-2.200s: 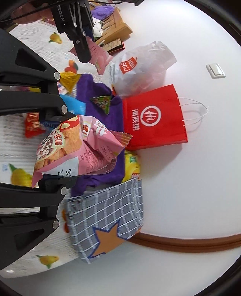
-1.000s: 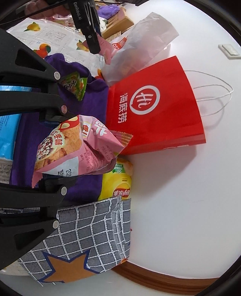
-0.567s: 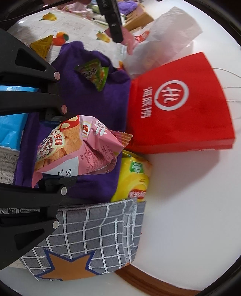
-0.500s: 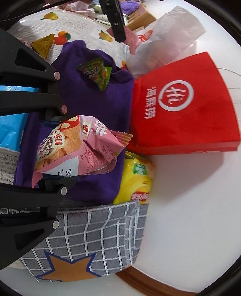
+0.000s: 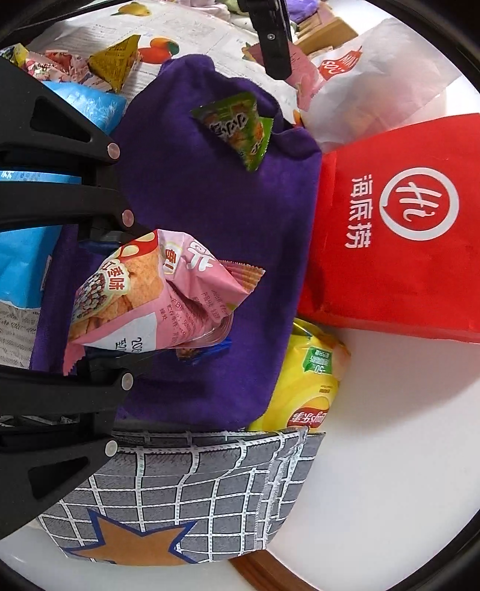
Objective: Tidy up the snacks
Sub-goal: 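Open the right tool onto the towel while the left releases the pink square packet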
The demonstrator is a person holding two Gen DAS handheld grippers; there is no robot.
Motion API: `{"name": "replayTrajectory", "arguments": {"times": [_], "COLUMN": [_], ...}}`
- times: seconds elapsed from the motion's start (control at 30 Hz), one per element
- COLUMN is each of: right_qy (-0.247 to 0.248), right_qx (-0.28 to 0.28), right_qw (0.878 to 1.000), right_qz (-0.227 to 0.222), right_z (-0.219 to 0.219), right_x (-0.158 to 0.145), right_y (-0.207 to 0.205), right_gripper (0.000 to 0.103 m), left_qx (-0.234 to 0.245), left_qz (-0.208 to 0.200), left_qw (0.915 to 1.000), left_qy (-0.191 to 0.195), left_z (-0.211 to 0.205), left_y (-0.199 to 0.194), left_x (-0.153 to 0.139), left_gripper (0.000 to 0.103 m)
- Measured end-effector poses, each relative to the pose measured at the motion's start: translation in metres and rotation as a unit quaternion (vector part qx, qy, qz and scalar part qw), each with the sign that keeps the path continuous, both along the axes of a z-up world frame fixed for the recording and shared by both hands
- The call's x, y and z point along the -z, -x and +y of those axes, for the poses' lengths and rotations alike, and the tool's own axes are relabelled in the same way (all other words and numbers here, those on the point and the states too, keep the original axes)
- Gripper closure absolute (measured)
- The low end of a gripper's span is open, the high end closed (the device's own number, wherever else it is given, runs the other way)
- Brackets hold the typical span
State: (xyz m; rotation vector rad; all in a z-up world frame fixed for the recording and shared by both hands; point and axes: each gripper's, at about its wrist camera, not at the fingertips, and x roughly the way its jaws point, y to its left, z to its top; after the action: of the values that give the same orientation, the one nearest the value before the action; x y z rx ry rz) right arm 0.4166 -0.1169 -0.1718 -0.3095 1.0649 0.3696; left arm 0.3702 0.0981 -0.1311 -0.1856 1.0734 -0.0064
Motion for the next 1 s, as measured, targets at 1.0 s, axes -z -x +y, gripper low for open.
{"name": "replayTrajectory", "arguments": {"times": [1.0], "right_qy": [-0.021], "right_qx": [0.076], "right_qw": [0.994], "right_qz": [-0.072], "right_z": [-0.029], "right_x": [-0.037], "right_y": [0.005], "right_gripper": [0.041], "left_qx": [0.035], "left_qz": [0.067], "left_qw": [0.9971], "left_qy": [-0.01], "left_z": [-0.022], "left_y": [-0.01], "left_x": [0.029], "left_gripper": [0.061]}}
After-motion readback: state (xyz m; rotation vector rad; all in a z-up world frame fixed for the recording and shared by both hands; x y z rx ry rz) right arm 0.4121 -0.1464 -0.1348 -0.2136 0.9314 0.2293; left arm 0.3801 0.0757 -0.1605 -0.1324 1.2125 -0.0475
